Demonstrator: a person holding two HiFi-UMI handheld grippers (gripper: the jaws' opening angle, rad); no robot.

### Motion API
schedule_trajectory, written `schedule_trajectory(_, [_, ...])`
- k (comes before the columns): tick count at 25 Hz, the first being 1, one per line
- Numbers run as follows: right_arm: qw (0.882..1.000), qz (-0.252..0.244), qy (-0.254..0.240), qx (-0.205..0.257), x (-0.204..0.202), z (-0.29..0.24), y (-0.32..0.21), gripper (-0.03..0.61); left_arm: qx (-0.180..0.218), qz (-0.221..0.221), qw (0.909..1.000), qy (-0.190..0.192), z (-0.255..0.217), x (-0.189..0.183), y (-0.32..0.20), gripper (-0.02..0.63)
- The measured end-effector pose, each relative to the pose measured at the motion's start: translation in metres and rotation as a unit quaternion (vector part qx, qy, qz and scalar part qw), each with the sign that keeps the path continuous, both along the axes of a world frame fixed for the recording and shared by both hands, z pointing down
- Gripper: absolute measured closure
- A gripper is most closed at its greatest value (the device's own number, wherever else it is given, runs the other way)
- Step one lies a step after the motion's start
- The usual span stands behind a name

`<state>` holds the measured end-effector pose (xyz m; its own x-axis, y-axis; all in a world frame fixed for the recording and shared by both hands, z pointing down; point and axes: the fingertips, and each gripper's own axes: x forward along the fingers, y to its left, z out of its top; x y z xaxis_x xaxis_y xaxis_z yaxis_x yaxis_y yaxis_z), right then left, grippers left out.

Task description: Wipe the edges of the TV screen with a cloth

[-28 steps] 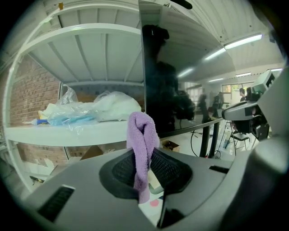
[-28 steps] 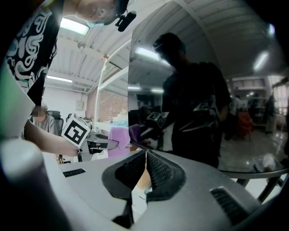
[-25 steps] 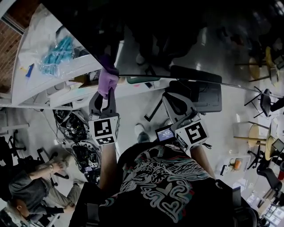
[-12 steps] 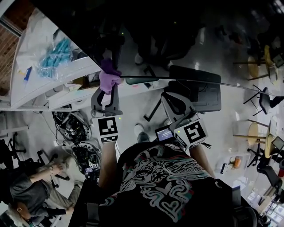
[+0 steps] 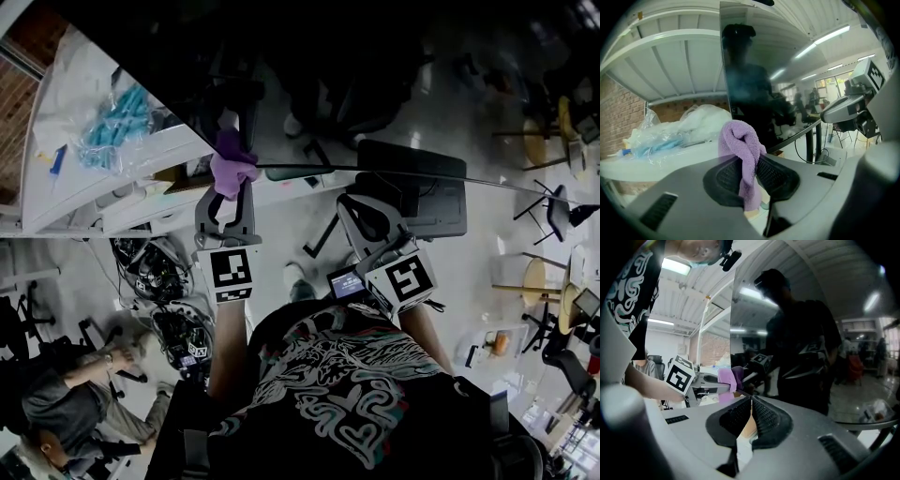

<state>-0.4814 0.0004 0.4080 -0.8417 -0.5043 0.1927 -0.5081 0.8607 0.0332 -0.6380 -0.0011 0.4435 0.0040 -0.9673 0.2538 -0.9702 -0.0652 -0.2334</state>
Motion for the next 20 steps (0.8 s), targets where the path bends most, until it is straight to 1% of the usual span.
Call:
schedule_trajectory(12, [1.000,0.008,0.002,-0.002,0.0016,0.0010,-0.0024,0.545,0.002,0.011,0.9999,0.011,0.0002,0.0047,-0.0033,0.528])
schedule_trajectory(20, [1.000,0.011,0.000,-0.002,-0.0014,0.0012,-0.0008,0.545,0.001,0.020,0.9997,0.011,-0.0008,0.0072,-0.0030,0.528])
